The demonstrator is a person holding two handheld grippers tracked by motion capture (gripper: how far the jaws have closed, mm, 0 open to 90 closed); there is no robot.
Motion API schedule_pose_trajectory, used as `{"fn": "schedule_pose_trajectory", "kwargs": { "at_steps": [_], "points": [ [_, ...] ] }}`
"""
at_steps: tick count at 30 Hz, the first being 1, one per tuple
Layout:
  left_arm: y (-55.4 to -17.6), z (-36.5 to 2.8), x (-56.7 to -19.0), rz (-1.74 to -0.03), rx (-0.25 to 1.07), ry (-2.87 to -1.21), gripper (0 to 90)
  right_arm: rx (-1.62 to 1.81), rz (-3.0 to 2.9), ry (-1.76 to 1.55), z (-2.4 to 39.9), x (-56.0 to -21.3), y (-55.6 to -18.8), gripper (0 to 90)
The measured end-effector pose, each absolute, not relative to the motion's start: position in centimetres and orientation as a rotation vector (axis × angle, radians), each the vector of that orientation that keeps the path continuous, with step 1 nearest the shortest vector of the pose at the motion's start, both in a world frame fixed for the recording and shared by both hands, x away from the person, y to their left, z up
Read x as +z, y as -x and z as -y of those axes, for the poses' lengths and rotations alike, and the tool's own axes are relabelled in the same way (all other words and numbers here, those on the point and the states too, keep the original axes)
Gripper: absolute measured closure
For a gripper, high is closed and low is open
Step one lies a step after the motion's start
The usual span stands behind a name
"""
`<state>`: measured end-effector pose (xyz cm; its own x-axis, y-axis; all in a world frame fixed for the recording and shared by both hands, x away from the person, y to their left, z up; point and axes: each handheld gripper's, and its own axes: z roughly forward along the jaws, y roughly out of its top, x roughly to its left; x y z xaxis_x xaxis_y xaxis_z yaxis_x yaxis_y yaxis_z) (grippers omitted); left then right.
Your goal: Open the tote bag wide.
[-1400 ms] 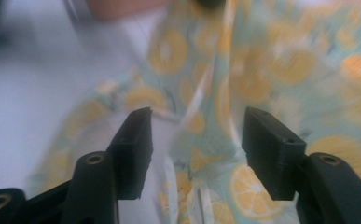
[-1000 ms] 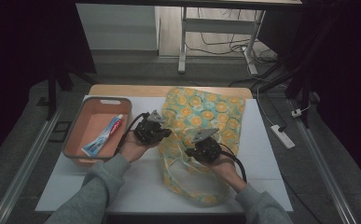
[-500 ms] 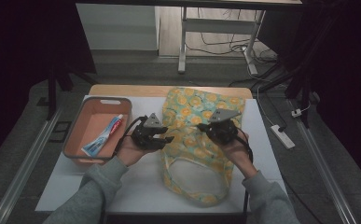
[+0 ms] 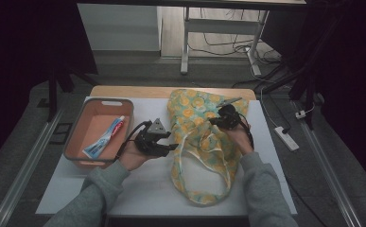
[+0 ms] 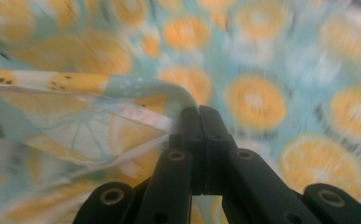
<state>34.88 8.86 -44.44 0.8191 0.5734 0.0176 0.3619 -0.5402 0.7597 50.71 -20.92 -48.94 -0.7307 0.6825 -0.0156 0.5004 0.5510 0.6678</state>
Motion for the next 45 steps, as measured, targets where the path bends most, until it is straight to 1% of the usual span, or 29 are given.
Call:
{"fn": "schedule_pose_trajectory", "kwargs": {
  "at_steps": [4, 5, 6, 7, 9, 10, 11, 12, 13, 14, 15, 16, 18, 21, 22, 24, 25, 26, 27, 28, 29, 30, 31, 33, 34, 35, 36, 40, 45],
  "points": [
    [-34.7, -8.4, -44.6, -0.671, 0.328, -2.211, 43.0, 0.942, -2.538, -1.034, 21.3, -50.4, -51.2, 89.6],
    [-34.6, -8.2, -44.7, -0.668, 0.324, -2.217, 42.4, 0.949, -2.547, -1.050, 21.4, -50.7, -51.2, 87.4],
    [-34.6, -8.1, -44.7, -0.667, 0.324, -2.218, 41.8, 0.962, -2.558, -1.067, 21.5, -50.9, -51.2, 80.7],
    [-34.6, -8.0, -44.8, -0.665, 0.323, -2.225, 41.3, 0.998, -2.558, -1.094, 21.8, -50.9, -51.0, 67.6],
    [-34.6, -7.8, -45.1, -0.670, 0.322, -2.239, 40.5, 1.120, -2.504, -1.132, 22.5, -49.9, -50.4, 61.0],
    [-34.7, -7.7, -45.2, -0.675, 0.311, -2.246, 40.5, 1.120, -2.504, -1.132, 22.5, -49.9, -50.4, 61.0],
    [-34.7, -7.6, -45.4, -0.675, 0.302, -2.251, 40.3, 1.269, -2.441, -1.152, 23.2, -48.1, -49.4, 53.6],
    [-34.7, -7.5, -45.5, -0.675, 0.303, -2.256, 40.3, 1.269, -2.441, -1.152, 23.2, -48.1, -49.4, 53.6],
    [-34.7, -7.3, -45.6, -0.673, 0.304, -2.261, 40.3, 1.281, -2.447, -1.083, 23.3, -46.2, -47.9, 45.3],
    [-34.7, -7.2, -45.7, -0.672, 0.304, -2.267, 40.3, 1.281, -2.447, -1.083, 23.3, -46.2, -47.9, 45.3],
    [-34.7, -7.2, -45.7, -0.671, 0.304, -2.270, 40.3, 1.278, -2.453, -1.034, 23.2, -45.4, -47.0, 42.2],
    [-34.7, -7.2, -45.8, -0.671, 0.305, -2.270, 40.3, 1.288, -2.475, -0.964, 23.0, -44.0, -44.9, 36.7],
    [-34.8, -7.2, -45.8, -0.676, 0.303, -2.275, 40.5, 1.261, -2.541, -0.915, 22.6, -43.6, -43.0, 31.2],
    [-35.0, -7.3, -46.0, -0.688, 0.293, -2.269, 40.7, 1.125, -2.633, -0.873, 21.6, -44.8, -40.6, 24.0],
    [-35.0, -7.3, -46.1, -0.689, 0.292, -2.269, 40.7, 1.125, -2.633, -0.873, 21.6, -44.8, -40.6, 24.0],
    [-35.0, -7.3, -46.1, -0.692, 0.291, -2.271, 40.7, 0.978, -2.623, -0.883, 21.2, -46.4, -40.1, 20.8],
    [-34.9, -7.4, -46.1, -0.690, 0.293, -2.270, 40.7, 0.931, -2.614, -0.934, 21.4, -47.8, -40.3, 18.5],
    [-34.8, -7.4, -46.1, -0.688, 0.293, -2.271, 40.7, 0.913, -2.621, -0.955, 21.4, -48.4, -40.5, 20.9],
    [-34.7, -7.4, -46.0, -0.686, 0.292, -2.270, 40.7, 0.913, -2.621, -0.955, 21.4, -48.4, -40.5, 20.9],
    [-34.6, -7.4, -46.0, -0.682, 0.294, -2.272, 40.8, 0.904, -2.629, -0.963, 21.5, -49.0, -40.7, 29.7],
    [-34.5, -7.4, -46.0, -0.679, 0.297, -2.272, 40.8, 0.911, -2.649, -0.966, 21.4, -49.6, -41.0, 60.4],
    [-34.4, -7.4, -45.9, -0.674, 0.298, -2.274, 40.8, 0.927, -2.665, -0.971, 21.4, -49.6, -41.1, 78.0],
    [-34.3, -7.4, -45.8, -0.667, 0.299, -2.277, 40.8, 0.964, -2.672, -0.975, 21.3, -49.4, -41.2, 88.8],
    [-34.1, -7.4, -45.7, -0.655, 0.302, -2.275, 41.1, 1.007, -2.664, -0.967, 21.2, -49.0, -41.1, 89.3],
    [-33.9, -7.5, -45.6, -0.646, 0.305, -2.279, 41.3, 1.056, -2.643, -0.940, 20.9, -47.8, -40.7, 89.6],
    [-33.8, -7.5, -45.5, -0.642, 0.309, -2.273, 41.3, 1.056, -2.643, -0.940, 20.9, -47.8, -40.7, 89.6],
    [-33.5, -7.5, -45.4, -0.631, 0.312, -2.271, 42.6, 1.114, -2.607, -0.915, 20.7, -46.6, -40.4, 89.6],
    [-32.5, -7.1, -44.7, -0.560, 0.319, -2.262, 44.4, 1.152, -2.550, -0.898, 20.6, -45.3, -40.3, 89.6],
    [-31.5, -4.5, -44.6, -0.434, 0.349, -2.336, 47.2, 1.191, -2.548, -0.945, 21.0, -45.5, -41.3, 89.6]
  ]
}}
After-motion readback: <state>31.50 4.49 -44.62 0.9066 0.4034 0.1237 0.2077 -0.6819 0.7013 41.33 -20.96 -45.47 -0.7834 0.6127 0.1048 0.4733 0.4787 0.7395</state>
